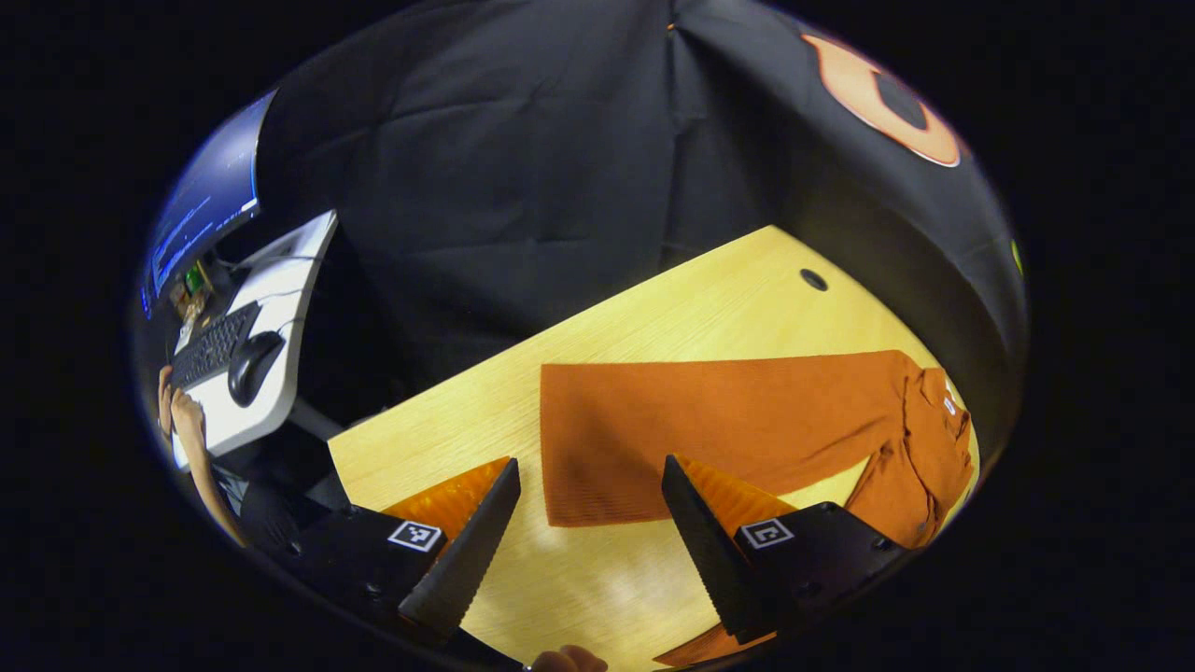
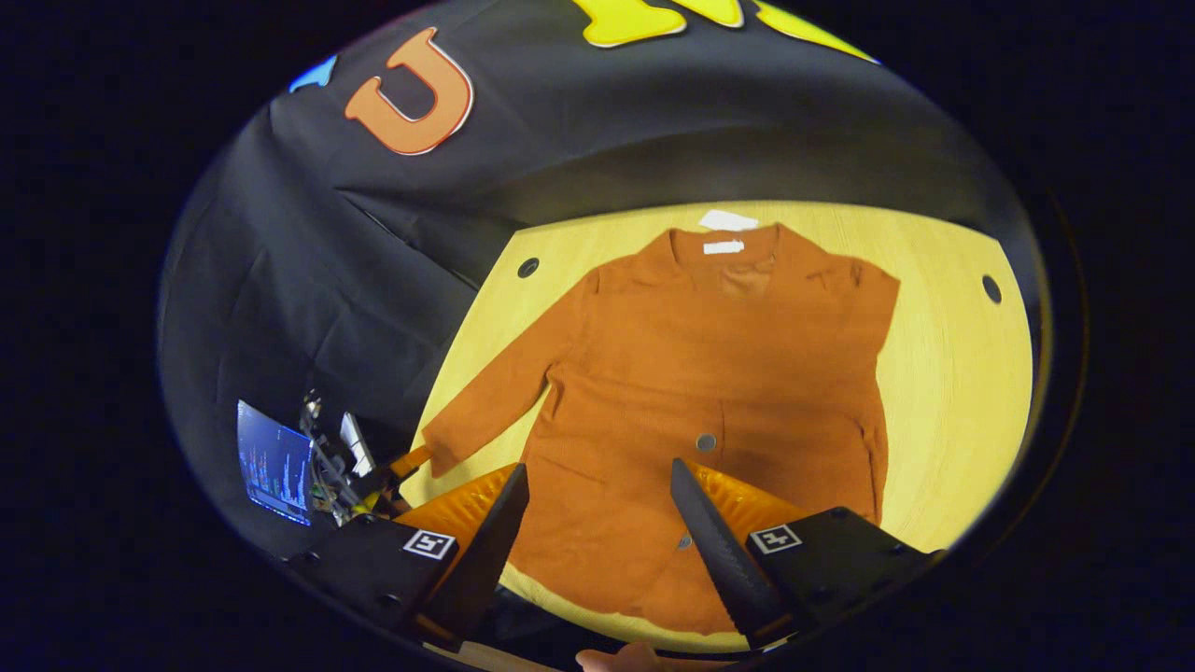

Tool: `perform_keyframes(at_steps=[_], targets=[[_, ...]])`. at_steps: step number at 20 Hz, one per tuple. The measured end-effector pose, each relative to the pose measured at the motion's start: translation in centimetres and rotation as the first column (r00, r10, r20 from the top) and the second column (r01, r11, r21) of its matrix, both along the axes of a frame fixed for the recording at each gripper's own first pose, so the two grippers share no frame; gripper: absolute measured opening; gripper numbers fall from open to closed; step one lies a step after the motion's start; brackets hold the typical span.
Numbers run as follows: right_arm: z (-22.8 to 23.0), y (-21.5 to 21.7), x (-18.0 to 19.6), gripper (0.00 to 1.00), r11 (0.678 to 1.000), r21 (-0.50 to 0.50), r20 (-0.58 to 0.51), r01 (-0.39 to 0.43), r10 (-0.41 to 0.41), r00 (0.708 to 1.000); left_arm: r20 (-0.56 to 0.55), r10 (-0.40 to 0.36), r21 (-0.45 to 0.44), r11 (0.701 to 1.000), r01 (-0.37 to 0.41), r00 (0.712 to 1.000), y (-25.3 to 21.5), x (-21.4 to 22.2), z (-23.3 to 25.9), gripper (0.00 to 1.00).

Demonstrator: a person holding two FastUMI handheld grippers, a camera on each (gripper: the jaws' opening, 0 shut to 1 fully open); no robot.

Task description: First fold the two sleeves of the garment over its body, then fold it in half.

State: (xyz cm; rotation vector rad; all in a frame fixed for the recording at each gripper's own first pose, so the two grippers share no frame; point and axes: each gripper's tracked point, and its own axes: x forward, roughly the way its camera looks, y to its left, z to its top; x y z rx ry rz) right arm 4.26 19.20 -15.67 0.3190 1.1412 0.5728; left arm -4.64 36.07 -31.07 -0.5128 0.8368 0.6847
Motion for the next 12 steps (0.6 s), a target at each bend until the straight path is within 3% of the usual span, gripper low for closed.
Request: perform_keyframes(at_steps=[2,4,8,12], targets=[[-1.2,-1.3,-2.3,0.94,1.0,-0.011,-0.045,-0.009,0.008,0.999,-0.041,-0.006,-0.07,0.998,0.003,0.999,0.1,0.7,-0.8,1.0],[-1.6,-2.2,-3.6,0.98,1.0,0.0,-0.073,0.003,-0.003,0.997,-0.102,-0.043,-0.156,0.987,0.027,0.994,0.1,1.2,-2.3,1.0],[-2.1,-3.8,-4.5,0.98,0.999,0.01,-0.083,0.031,-0.03,0.996,-0.22,-0.045,-0.183,0.983,0.005,0.974,1.4,1.6,-2.6,1.0],[-2.2,-6.4,-5.6,0.98,0.999,-0.001,-0.059,0.048,-0.048,0.997,-0.283,-0.061,-0.289,0.957,-0.024,0.957,2.4,1.9,-3.3,1.0]])
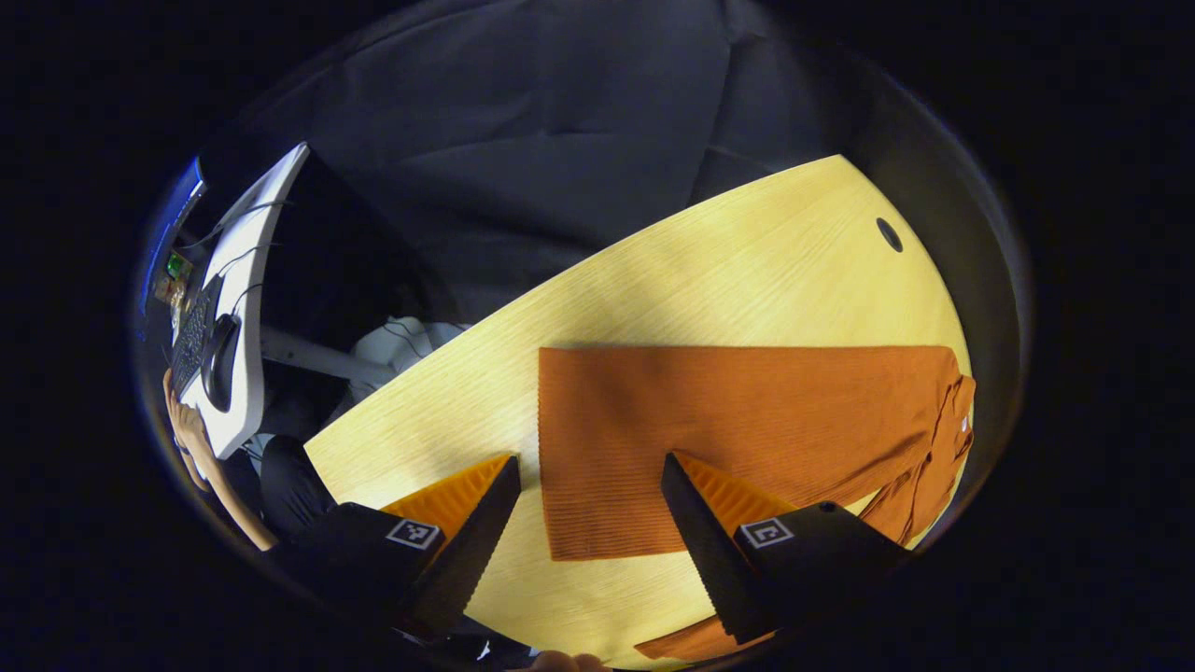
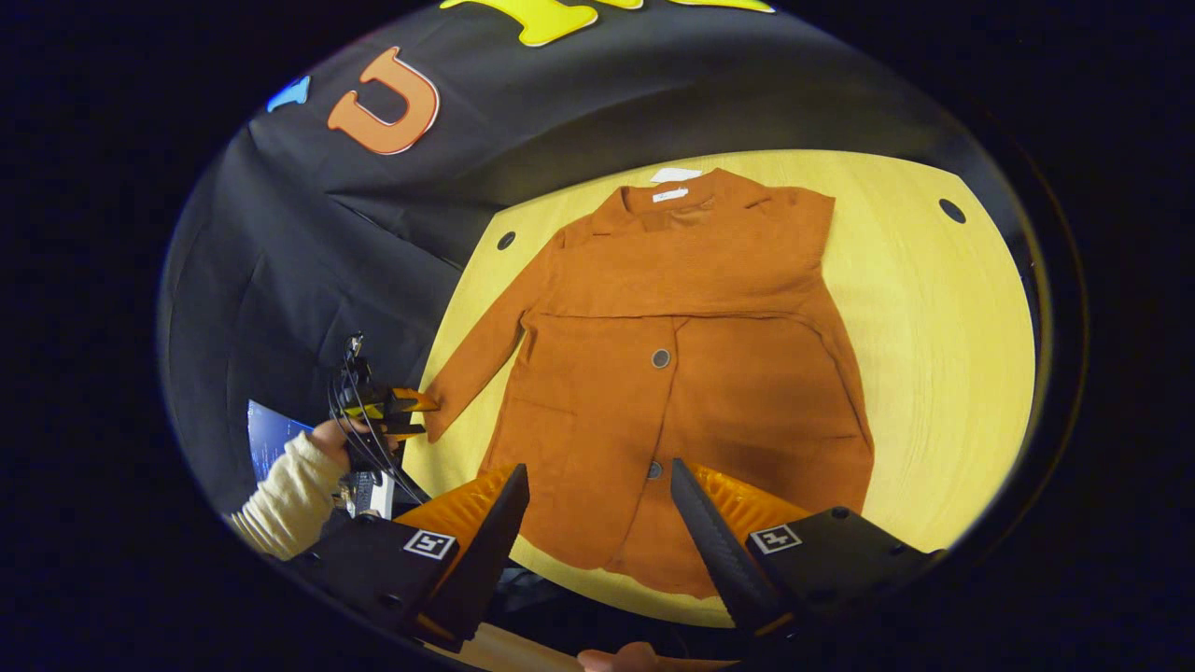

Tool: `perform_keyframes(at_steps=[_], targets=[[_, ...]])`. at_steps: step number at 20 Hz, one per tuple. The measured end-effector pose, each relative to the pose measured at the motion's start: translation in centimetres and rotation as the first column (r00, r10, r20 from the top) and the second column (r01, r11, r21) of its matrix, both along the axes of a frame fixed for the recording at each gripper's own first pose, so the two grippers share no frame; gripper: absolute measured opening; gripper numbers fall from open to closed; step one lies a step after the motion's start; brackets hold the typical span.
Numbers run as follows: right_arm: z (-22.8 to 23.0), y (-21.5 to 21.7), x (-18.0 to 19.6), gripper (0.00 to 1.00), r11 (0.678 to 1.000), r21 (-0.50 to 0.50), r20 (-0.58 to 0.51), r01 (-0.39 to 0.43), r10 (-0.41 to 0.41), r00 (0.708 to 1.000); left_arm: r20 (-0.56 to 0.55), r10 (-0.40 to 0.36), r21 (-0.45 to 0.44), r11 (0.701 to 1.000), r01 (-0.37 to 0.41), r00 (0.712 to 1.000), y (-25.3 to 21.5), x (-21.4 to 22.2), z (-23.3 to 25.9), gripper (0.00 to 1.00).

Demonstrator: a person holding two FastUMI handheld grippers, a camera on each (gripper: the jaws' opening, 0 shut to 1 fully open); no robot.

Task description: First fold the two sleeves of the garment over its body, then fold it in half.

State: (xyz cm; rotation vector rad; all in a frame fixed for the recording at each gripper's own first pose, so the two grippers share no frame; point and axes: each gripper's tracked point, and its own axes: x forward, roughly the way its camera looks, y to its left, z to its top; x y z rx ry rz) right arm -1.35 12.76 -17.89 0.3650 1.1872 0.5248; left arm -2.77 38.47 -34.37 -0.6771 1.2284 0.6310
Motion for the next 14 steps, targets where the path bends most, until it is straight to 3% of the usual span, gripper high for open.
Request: perform_keyframes(at_steps=[5,6,7,8,9,10,11,12,14], targets=[[-1.2,-2.5,-2.5,0.98,1.0,0.005,-0.027,0.019,-0.019,0.999,-0.093,-0.039,-0.084,0.996,0.032,0.995,-0.1,0.1,0.0,1.0],[-1.5,-2.8,-2.9,0.98,1.0,0.002,-0.033,0.021,-0.021,0.999,-0.103,-0.041,-0.097,0.995,0.031,0.994,-0.3,0.2,0.1,0.9],[-1.9,-3.2,-3.2,0.98,1.0,-0.001,-0.044,0.022,-0.022,0.999,-0.11,-0.039,-0.107,0.994,0.027,0.993,-0.5,0.4,0.1,0.95],[-2.2,-3.3,-3.6,0.98,1.0,0.001,-0.053,0.023,-0.023,0.998,-0.114,-0.036,-0.113,0.993,0.023,0.993,-0.6,0.7,0.4,0.78],[-2.3,-3.6,-3.9,0.98,1.0,0.001,-0.058,0.028,-0.028,0.998,-0.117,-0.033,-0.118,0.993,0.019,0.993,-0.7,0.7,0.2,0.79],[-2.4,-3.8,-4.0,0.98,0.999,0.0,-0.064,0.033,-0.033,0.997,-0.118,-0.034,-0.125,0.992,0.019,0.992,-0.9,0.9,0.4,0.73],[-2.4,-4.0,-4.0,0.98,0.999,0.003,-0.067,0.038,-0.038,0.997,-0.119,-0.034,-0.129,0.991,0.018,0.992,-1.0,1.0,0.3,0.77],[-2.3,-4.2,-4.0,0.98,0.999,0.004,-0.065,0.043,-0.043,0.997,-0.119,-0.034,-0.132,0.991,0.018,0.992,-1.1,1.2,0.3,0.6],[-2.4,-4.5,-4.3,0.98,0.999,-0.006,-0.067,0.033,-0.033,0.997,-0.116,-0.033,-0.141,0.99,0.017,0.993,-1.2,1.2,0.2,0.5]])
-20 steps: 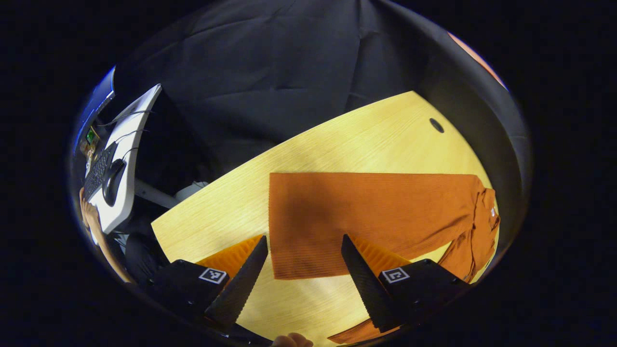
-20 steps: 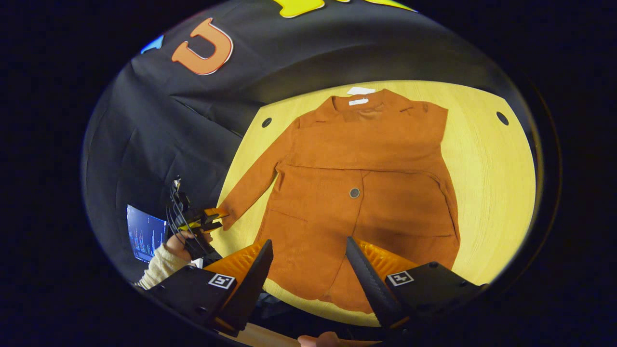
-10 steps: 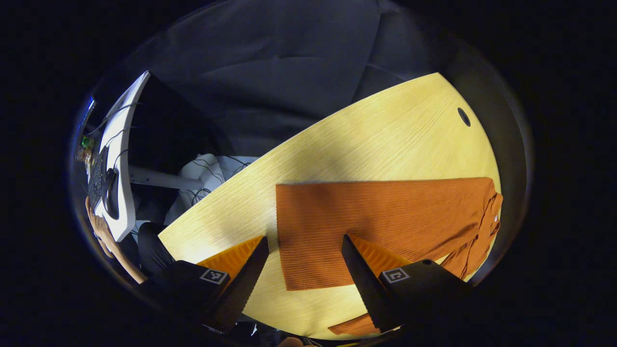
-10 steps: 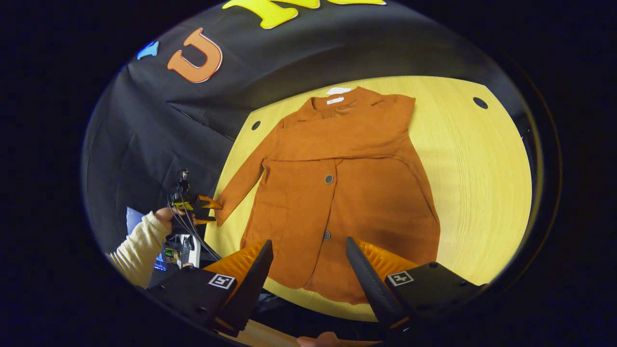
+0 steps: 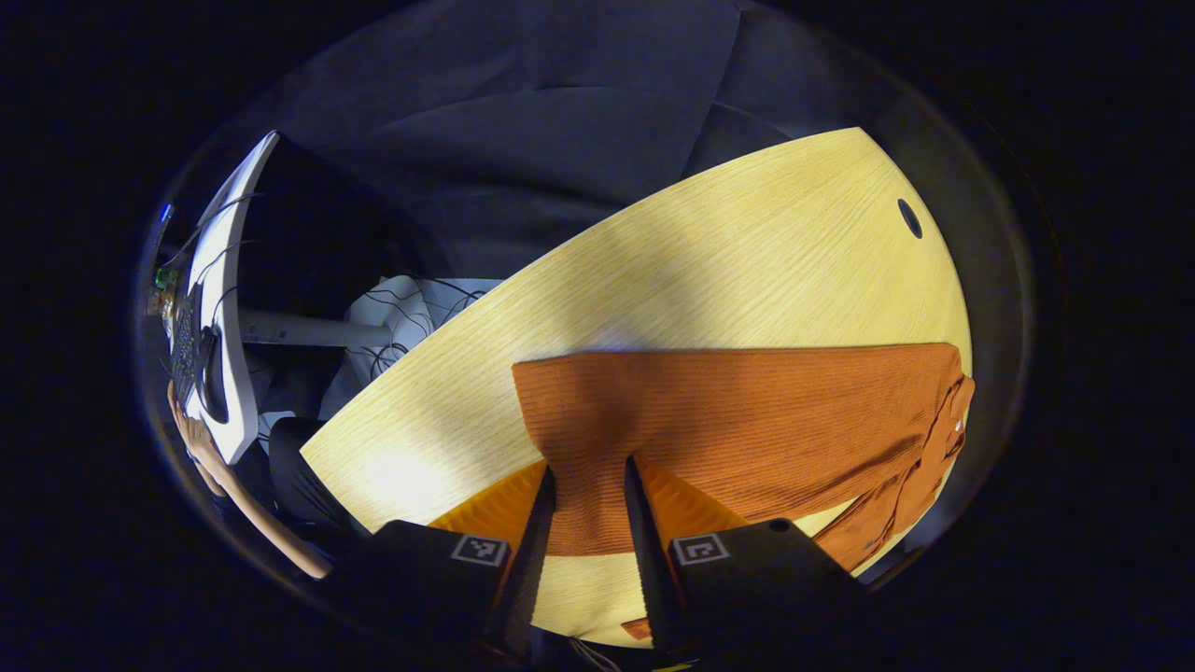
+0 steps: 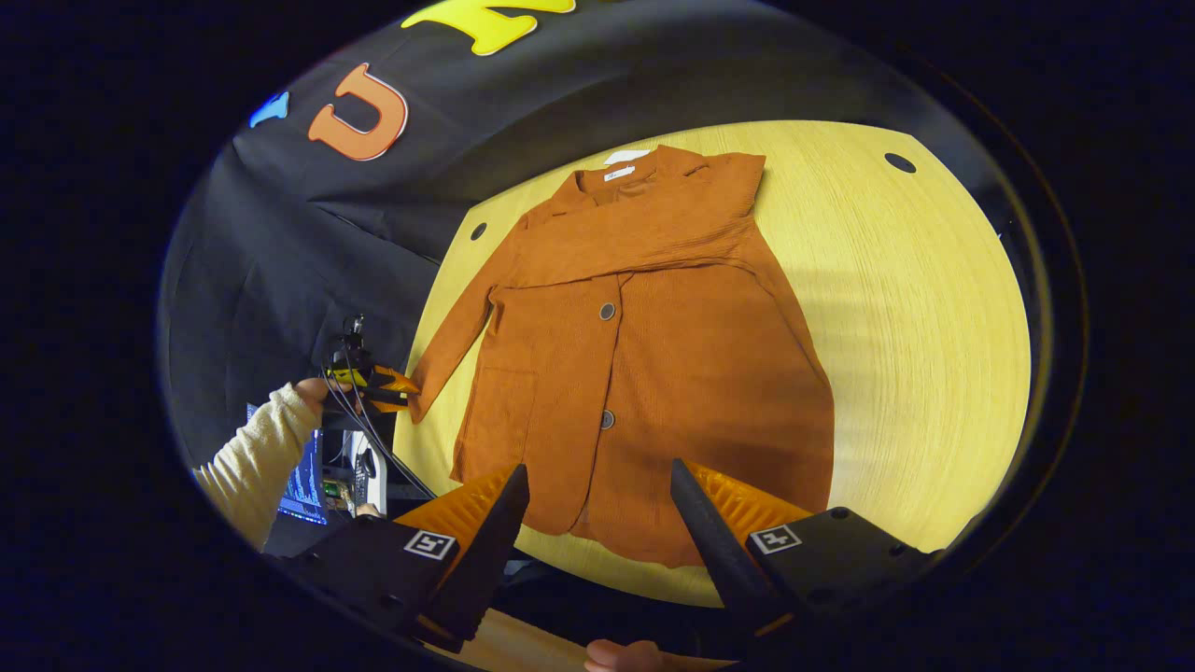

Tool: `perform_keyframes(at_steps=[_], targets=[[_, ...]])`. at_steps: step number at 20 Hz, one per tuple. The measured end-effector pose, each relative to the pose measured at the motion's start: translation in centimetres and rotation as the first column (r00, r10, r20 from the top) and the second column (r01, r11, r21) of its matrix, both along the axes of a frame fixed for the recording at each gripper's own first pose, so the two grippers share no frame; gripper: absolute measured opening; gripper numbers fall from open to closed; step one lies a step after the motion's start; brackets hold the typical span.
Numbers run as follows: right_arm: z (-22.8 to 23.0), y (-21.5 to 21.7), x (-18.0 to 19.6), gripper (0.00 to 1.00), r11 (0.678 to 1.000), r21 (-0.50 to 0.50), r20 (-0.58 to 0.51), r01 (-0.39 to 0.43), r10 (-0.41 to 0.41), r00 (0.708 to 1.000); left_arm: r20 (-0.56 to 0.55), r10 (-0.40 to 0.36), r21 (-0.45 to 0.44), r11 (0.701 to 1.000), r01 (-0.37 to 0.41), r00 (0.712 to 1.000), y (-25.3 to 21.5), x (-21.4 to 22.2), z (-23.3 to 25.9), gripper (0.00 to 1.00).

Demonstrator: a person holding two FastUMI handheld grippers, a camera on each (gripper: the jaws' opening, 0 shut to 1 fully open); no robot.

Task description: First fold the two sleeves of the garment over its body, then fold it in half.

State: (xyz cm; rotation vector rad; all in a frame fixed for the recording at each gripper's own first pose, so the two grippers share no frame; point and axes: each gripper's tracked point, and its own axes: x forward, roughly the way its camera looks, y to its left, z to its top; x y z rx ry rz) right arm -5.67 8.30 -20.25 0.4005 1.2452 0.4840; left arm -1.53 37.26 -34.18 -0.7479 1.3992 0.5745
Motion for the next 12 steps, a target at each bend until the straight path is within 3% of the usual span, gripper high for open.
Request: perform_keyframes(at_steps=[2,4,8,12], targets=[[0.2,-0.2,0.0,0.98,1.0,-0.006,0.006,-0.008,0.008,1.0,0.012,0.021,-0.025,0.999,-0.02,1.0,-0.3,0.3,0.1,0.37],[0.3,0.1,-0.2,0.94,1.0,-0.001,-0.001,-0.015,0.015,1.0,0.019,0.043,-0.039,0.998,-0.042,0.999,-0.5,0.6,0.1,0.13],[0.0,0.4,-0.3,0.98,0.999,-0.012,-0.005,-0.03,0.03,1.0,0.015,0.038,-0.03,0.999,-0.038,0.999,-0.4,0.3,0.4,0.04],[0.0,0.6,-0.5,0.98,0.999,-0.015,-0.007,-0.043,0.043,0.999,0.05,0.015,-0.015,1.0,-0.014,0.999,-0.3,0.8,2.0,0.03]])
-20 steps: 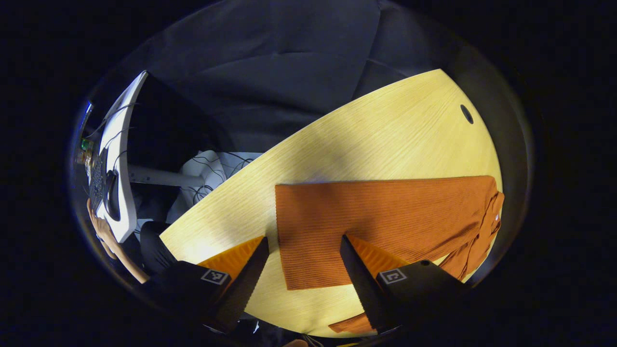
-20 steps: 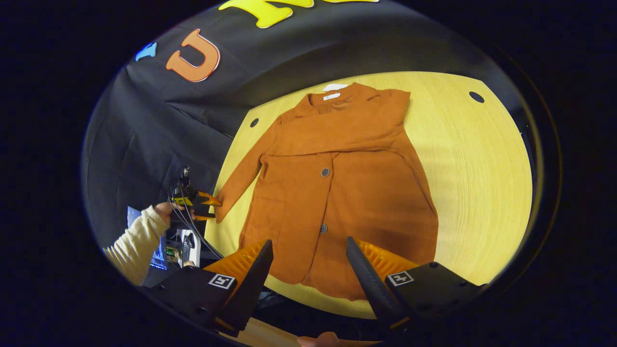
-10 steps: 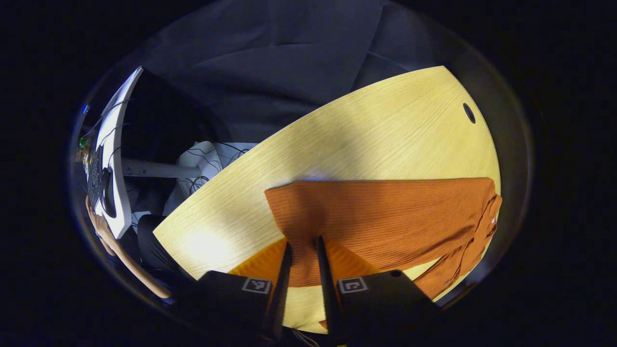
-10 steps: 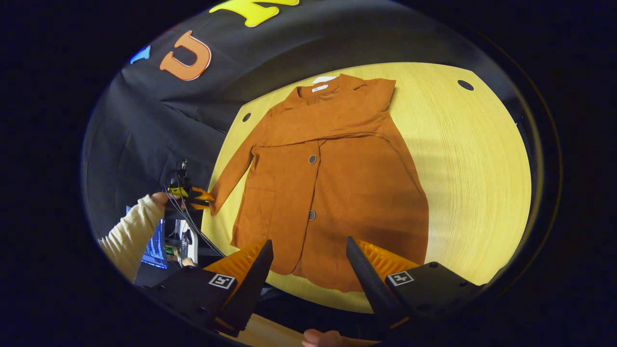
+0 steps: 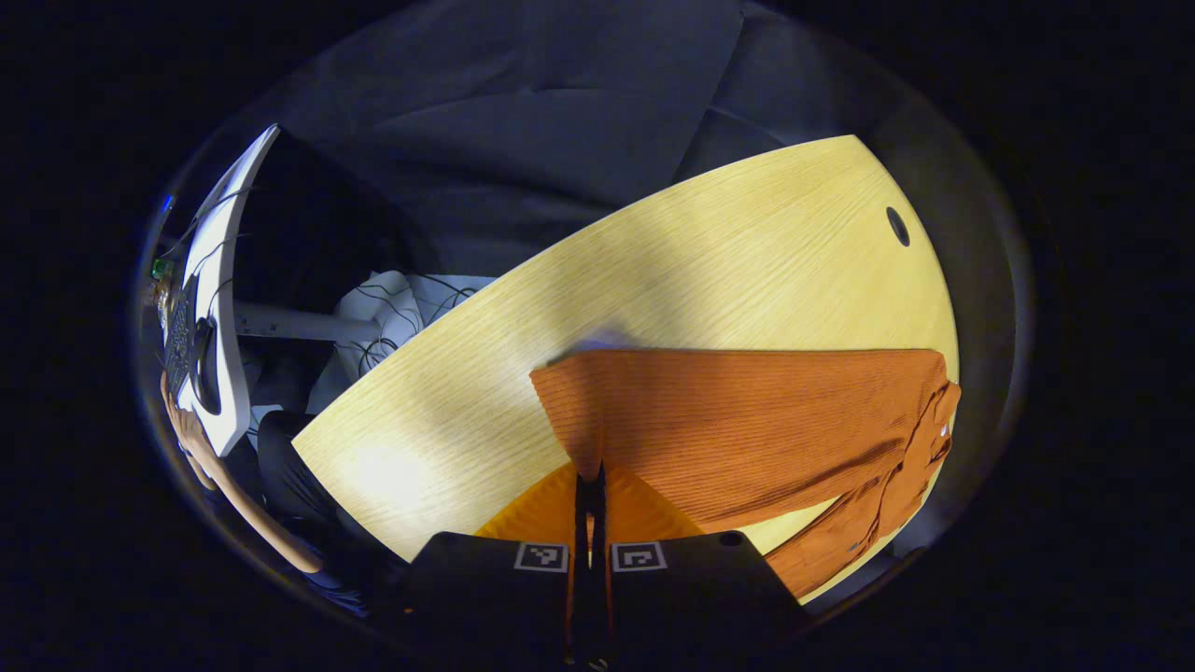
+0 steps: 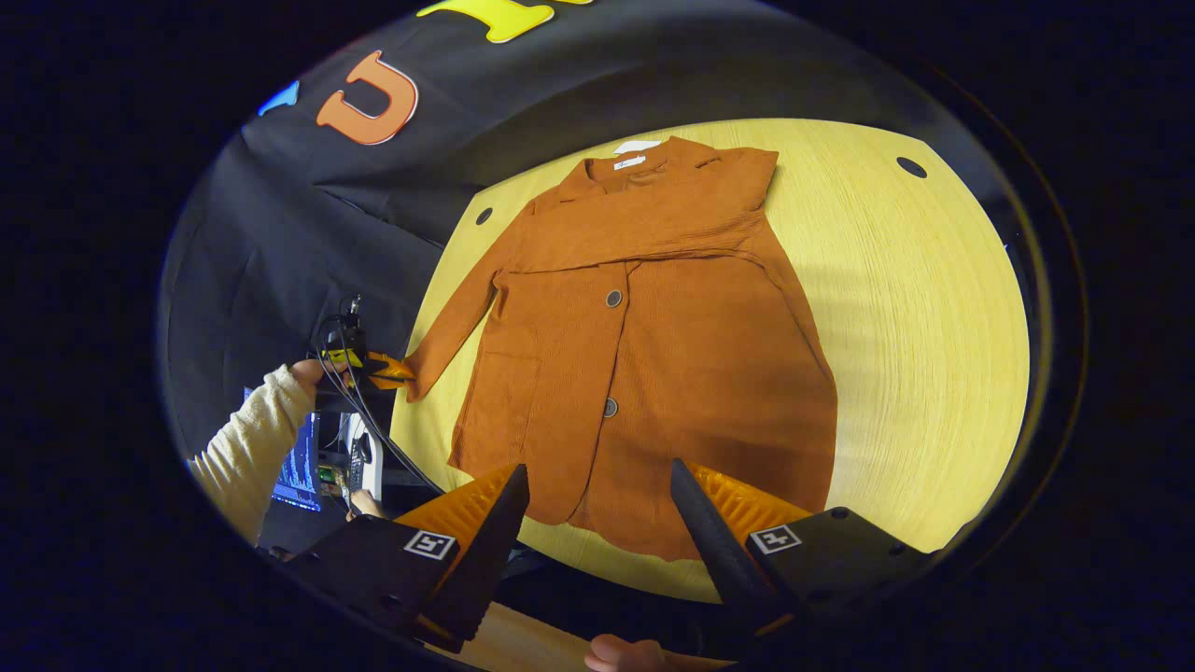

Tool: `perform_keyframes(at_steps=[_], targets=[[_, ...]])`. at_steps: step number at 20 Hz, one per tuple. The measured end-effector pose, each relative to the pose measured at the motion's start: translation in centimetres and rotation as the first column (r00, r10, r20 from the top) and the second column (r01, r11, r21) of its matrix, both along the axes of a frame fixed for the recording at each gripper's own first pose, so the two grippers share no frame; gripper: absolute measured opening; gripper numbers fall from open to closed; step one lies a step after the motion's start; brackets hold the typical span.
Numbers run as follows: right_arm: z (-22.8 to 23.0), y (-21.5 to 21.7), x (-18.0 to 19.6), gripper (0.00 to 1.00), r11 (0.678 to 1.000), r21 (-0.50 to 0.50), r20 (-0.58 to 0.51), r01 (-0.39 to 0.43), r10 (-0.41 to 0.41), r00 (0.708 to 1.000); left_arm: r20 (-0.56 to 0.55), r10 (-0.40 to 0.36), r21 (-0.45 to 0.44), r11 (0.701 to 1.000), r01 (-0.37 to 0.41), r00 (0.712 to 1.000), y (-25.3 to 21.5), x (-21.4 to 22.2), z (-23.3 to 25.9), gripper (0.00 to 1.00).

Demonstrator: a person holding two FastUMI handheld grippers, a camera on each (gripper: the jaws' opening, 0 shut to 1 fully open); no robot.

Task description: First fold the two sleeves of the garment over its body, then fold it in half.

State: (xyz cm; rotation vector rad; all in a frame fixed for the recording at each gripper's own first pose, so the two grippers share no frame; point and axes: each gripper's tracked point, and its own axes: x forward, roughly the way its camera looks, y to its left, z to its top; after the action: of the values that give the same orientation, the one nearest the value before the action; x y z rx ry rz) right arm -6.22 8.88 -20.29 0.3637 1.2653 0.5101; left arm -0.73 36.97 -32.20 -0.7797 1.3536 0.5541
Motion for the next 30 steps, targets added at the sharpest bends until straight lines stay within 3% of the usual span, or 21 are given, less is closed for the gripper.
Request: perform_keyframes(at_steps=[6,11,12,14,19,22,25,27,28,30], targets=[[0.9,0.0,0.0,0.98,1.0,0.016,0.014,0.001,-0.001,1.0,0.106,-0.114,0.04,0.993,0.11,0.988,-1.2,3.1,5.4,0.03],[1.5,-0.8,0.1,0.98,0.999,0.035,0.015,0.033,-0.033,0.999,0.182,-0.266,0.114,0.962,0.248,0.947,-5.3,8.1,10.6,0.03],[1.5,-1.0,0.0,0.94,0.999,0.033,0.016,0.036,-0.037,0.999,0.189,-0.303,0.128,0.951,0.282,0.934,-6.6,9.3,11.3,0.03],[1.7,-1.3,0.0,0.98,0.999,0.032,0.021,0.043,-0.044,0.999,0.207,-0.371,0.143,0.927,0.348,0.905,-10.3,11.7,12.7,0.03],[1.9,-3.1,0.0,0.98,0.997,0.016,0.03,0.074,-0.075,0.997,0.257,-0.526,0.173,0.851,0.497,0.811,-20.5,17.5,14.9,0.03],[1.5,-4.7,-0.1,0.94,0.993,0.018,0.022,0.115,-0.116,0.993,0.272,-0.588,0.163,0.808,0.565,0.762,-27.1,19.7,15.5,0.03],[0.7,-6.9,-0.2,0.98,0.988,0.004,0.008,0.156,-0.156,0.988,0.302,-0.613,0.146,0.786,0.601,0.73,-34.2,22.2,15.8,0.0],[0.2,-8.4,-0.3,0.94,0.984,-0.014,0.002,0.179,-0.179,0.984,0.298,-0.666,0.145,0.74,0.657,0.684,-39.2,23.2,15.7,0.03],[0.0,-9.0,-0.2,0.98,0.981,-0.018,0.003,0.192,-0.192,0.981,0.293,-0.69,0.15,0.716,0.681,0.661,-41.4,23.6,15.5,0.0],[-0.3,-10.3,-0.3,0.98,0.976,-0.026,0.001,0.214,-0.214,0.977,0.308,-0.698,0.1,0.699,0.708,0.646,-46.3,24.0,15.4,0.03]])
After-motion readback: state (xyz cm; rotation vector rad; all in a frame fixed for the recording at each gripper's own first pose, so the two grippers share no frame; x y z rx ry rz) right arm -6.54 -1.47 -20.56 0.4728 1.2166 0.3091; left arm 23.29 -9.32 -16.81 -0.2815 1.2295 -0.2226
